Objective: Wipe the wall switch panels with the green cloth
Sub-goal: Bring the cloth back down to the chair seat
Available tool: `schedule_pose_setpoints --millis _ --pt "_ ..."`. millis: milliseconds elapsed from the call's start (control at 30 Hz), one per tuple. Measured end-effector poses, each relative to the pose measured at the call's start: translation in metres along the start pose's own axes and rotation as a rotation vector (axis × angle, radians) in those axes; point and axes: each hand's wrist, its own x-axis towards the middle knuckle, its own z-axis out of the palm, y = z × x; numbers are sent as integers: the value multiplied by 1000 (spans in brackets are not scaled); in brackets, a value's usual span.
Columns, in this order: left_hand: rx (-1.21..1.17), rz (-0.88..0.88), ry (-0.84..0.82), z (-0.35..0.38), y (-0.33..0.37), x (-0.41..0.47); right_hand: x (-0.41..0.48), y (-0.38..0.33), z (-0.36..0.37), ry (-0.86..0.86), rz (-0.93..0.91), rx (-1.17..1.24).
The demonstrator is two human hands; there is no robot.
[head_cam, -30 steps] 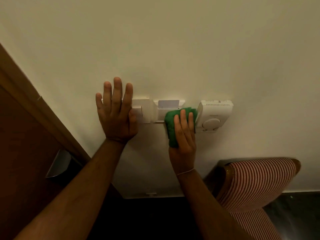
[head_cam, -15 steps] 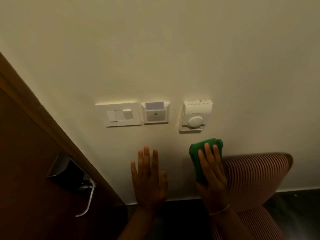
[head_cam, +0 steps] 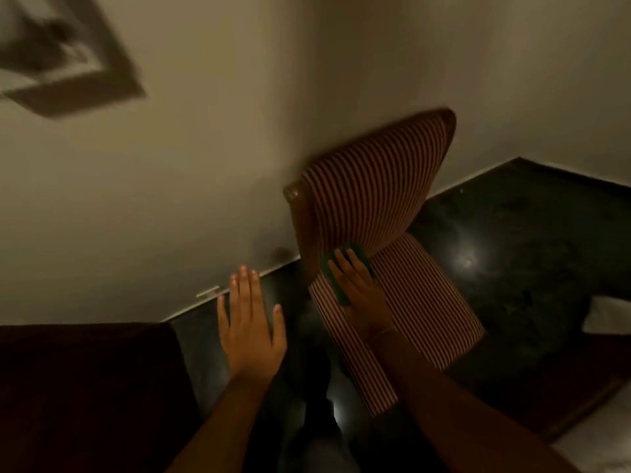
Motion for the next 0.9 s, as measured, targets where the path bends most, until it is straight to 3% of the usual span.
schedule_pose_setpoints --millis 200,400,467,633,800,900 --pt "55 -3 -35 85 0 -17 -27 84 82 -191 3 -100" --pt "140 15 -129 131 -10 -32 -46 142 134 -651 101 -16" --pt "141 21 -176 138 -12 -35 -46 147 144 -728 113 3" --pt "184 73 -241 144 -8 -32 -47 143 143 -745 178 54" --pt "192 73 -269 139 -2 -27 -49 132 139 -810 163 -113" --pt "157 76 -238 122 -1 -27 -47 113 123 -675 205 -127"
